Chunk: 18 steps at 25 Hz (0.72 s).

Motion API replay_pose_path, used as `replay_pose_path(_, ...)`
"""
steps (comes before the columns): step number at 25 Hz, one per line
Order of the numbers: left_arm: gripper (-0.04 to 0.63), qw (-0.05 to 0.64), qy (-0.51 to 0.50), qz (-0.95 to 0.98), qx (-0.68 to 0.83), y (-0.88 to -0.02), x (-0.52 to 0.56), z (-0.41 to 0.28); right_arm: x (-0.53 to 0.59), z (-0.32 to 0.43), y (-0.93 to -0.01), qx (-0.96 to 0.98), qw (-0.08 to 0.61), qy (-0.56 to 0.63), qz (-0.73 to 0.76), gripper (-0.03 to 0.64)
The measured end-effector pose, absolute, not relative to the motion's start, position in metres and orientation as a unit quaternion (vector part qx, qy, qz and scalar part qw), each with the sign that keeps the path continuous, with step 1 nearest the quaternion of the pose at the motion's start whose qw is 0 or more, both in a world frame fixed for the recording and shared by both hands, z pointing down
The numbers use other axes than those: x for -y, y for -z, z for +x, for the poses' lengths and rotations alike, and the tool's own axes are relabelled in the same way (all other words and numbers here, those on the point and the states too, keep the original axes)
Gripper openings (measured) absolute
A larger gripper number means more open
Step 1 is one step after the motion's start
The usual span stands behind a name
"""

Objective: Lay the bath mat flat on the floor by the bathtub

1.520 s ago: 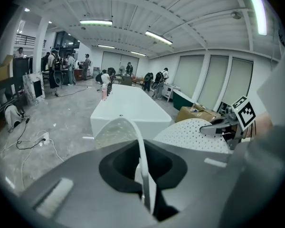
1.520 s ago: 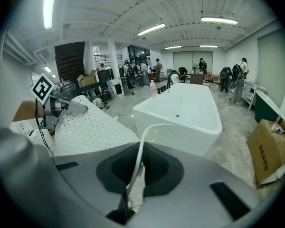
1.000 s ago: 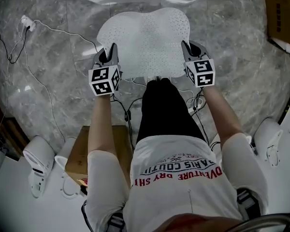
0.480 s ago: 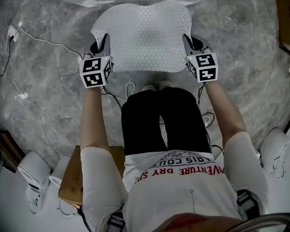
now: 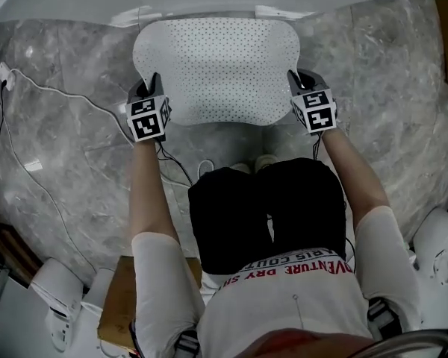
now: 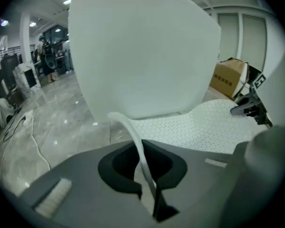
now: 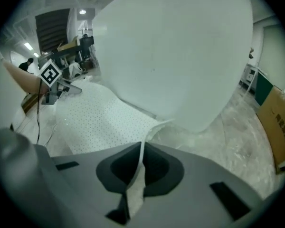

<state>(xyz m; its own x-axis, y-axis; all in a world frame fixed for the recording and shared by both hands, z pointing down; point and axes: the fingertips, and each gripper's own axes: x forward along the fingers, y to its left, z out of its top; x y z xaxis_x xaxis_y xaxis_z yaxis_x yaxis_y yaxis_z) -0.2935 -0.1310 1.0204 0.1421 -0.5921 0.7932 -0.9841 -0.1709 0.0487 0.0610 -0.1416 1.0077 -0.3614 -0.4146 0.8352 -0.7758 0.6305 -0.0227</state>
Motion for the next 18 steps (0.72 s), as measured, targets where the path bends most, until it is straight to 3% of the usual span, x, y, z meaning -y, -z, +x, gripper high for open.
replay_pose_path(7, 0.018, 0.364, -0.296, 0.62, 0.629, -1.067, 0.112, -0.329, 0.144, 0.099, -1.054, 0.741, 0.438, -0.282, 0.423, 0.012)
replay_pose_path(18, 0.019, 0.387, -0.324, 0.569, 0.65, -1.119, 0.086, -0.368, 0.144, 0.145, -1.111, 0.707, 0.506, -0.246, 0.428, 0.012)
